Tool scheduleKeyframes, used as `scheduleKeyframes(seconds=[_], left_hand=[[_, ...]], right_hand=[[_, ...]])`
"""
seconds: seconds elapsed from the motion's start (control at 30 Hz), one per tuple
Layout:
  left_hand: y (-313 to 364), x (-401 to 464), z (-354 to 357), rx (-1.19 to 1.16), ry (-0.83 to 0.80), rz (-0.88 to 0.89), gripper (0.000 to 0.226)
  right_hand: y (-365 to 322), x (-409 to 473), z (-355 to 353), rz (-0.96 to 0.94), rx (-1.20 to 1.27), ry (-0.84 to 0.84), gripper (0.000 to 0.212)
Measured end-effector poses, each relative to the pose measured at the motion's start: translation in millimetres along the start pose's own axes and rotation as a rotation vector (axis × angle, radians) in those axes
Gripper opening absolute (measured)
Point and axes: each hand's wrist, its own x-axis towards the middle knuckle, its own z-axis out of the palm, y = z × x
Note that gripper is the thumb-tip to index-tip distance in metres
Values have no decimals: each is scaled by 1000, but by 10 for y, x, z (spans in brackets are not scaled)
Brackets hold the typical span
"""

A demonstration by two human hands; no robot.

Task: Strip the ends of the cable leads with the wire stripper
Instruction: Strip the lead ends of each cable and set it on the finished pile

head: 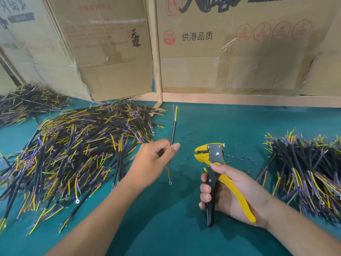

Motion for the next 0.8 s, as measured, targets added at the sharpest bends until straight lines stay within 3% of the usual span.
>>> scheduleKeyframes(seconds=[0.3, 0.53, 0.8], left_hand=[[1, 63, -9, -410, 89, -236, 43], [36, 82, -8, -619, 79, -310, 26], [111, 47, -27, -493, 57, -195, 18]], right_hand=[[-8, 23, -16, 2, -1, 16, 37], [-36, -18, 78, -2, -40, 37, 37], [-39, -44, 122, 8, -56, 41, 36]])
